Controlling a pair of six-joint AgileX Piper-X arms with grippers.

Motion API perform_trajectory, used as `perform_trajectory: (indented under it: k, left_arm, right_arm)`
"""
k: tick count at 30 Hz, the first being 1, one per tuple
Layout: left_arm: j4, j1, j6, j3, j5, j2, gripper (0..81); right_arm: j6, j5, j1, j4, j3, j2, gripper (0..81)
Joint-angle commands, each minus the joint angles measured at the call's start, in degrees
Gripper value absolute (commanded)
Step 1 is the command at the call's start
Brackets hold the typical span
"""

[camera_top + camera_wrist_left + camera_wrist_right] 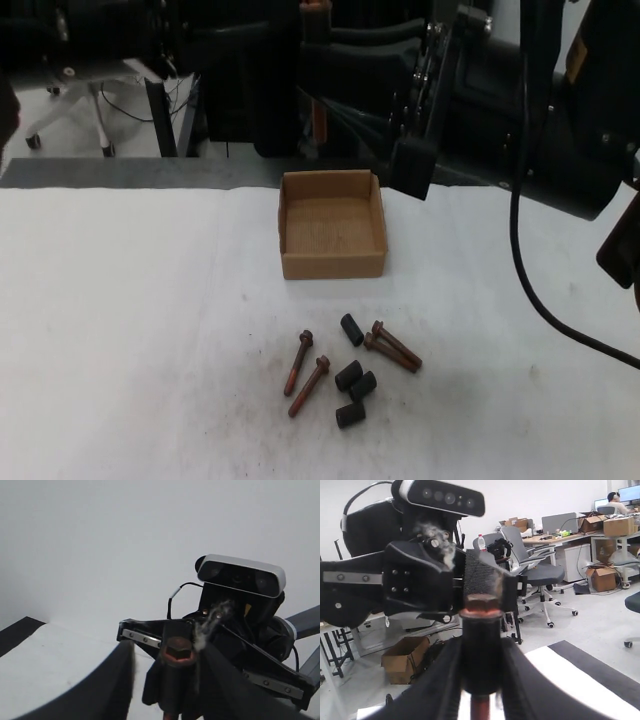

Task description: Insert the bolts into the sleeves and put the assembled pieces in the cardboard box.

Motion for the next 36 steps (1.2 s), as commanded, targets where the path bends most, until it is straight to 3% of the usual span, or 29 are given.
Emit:
perform_trajectory:
  k: [1, 6, 8, 10, 13, 14, 20, 25, 27, 30, 36]
  left_arm:
    - [-0.6, 2.0, 0.4, -0.2, 0.4, -1.2, 38.3]
    - [-0.6, 4.1, -0.1, -0.2, -0.2, -2.3, 38.1]
    - [-0.6, 4.9, -3.5, -0.2, -1.9, -2.5, 34.5]
    - [-0.6, 5.0, -4.3, -0.2, -2.3, -2.5, 25.1]
    - [-0.6, 5.0, -3.3, -0.2, -4.2, -2.5, 2.6]
    - [-0.6, 5.0, -3.0, -0.2, -5.5, -2.5, 0.2]
    - [13.2, 5.0, 4.9, -0.2, -20.9, -2.5, 0.3]
    - [41.8, 4.9, 13.5, -0.2, -40.5, -2.5, 0.3]
    - [53.0, 4.9, 16.5, -0.2, -45.5, -2.5, 0.3]
    - [63.6, 4.9, 20.2, -0.2, -49.3, -2.5, 0.3]
    - [70.8, 4.9, 22.4, -0.2, -49.8, -2.5, 0.3]
  right_arm:
    - [0.2, 0.4, -0.3, -0.9, -0.7, -0.5, 0.8]
    - [0.0, 0.7, -0.6, 3.1, -0.7, -0.5, 0.8]
    - [0.0, 3.3, -1.0, 9.4, -0.8, -0.5, 0.8]
    - [0.0, 10.3, -1.0, 15.8, -1.1, -0.5, 0.8]
    - [0.0, 18.0, -1.6, 22.3, -2.9, 0.5, 0.8]
    - [0.0, 19.1, -2.2, 23.6, -4.1, 1.4, 0.8]
    - [0.5, 19.4, -6.7, 37.1, -15.5, 11.2, 0.8]
    - [-0.5, 20.3, -9.0, 45.4, -28.8, 24.5, 0.8]
    - [-2.3, 21.0, -9.5, 48.7, -34.2, 29.7, 0.8]
    - [-4.3, 23.1, -9.6, 53.1, -42.9, 38.0, 0.8]
    - [-4.3, 24.1, -10.4, 59.3, -55.7, 51.5, 0.8]
